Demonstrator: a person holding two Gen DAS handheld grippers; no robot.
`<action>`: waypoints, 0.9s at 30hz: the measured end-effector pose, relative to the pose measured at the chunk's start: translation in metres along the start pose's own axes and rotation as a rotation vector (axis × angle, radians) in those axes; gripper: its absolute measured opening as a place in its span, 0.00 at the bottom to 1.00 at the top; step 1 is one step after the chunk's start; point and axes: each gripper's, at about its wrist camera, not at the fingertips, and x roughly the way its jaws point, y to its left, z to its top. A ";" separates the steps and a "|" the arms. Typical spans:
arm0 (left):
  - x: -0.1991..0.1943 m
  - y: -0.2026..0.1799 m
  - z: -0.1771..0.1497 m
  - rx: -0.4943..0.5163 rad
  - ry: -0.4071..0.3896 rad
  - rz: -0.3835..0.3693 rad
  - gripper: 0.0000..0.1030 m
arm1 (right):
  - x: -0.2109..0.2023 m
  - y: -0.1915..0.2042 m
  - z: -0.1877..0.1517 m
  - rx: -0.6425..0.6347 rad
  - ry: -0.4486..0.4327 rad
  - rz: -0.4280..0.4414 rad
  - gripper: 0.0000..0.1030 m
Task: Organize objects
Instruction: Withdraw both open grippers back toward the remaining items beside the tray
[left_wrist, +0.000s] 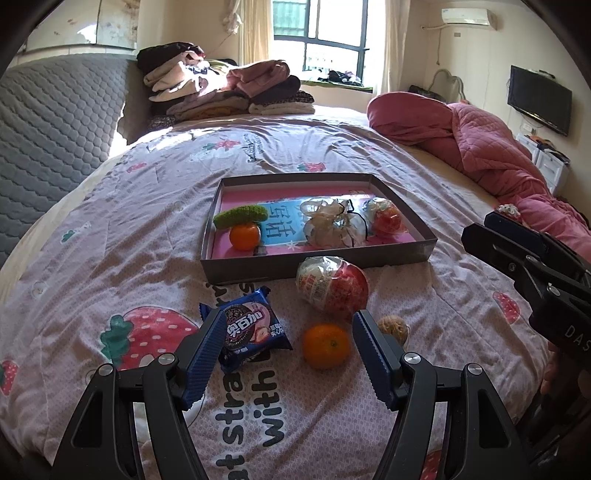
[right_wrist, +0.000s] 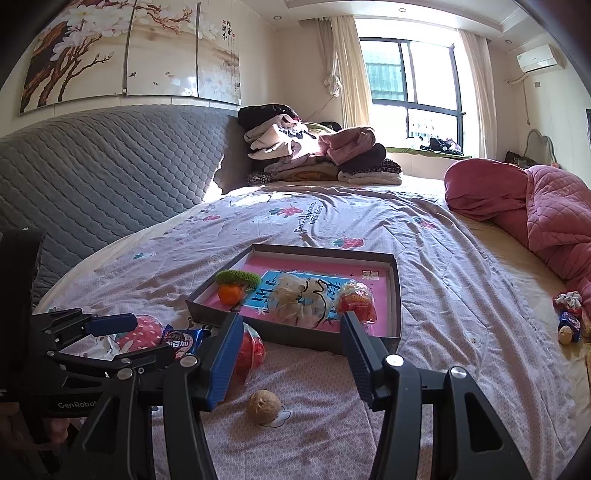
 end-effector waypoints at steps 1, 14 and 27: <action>0.001 -0.001 -0.001 0.003 0.006 -0.001 0.70 | 0.000 0.000 -0.001 0.000 0.003 0.001 0.52; 0.018 -0.005 -0.013 0.020 0.069 -0.006 0.70 | 0.014 0.003 -0.016 -0.003 0.082 0.012 0.52; 0.031 -0.011 -0.027 0.044 0.114 -0.028 0.70 | 0.025 0.009 -0.032 -0.020 0.149 0.016 0.52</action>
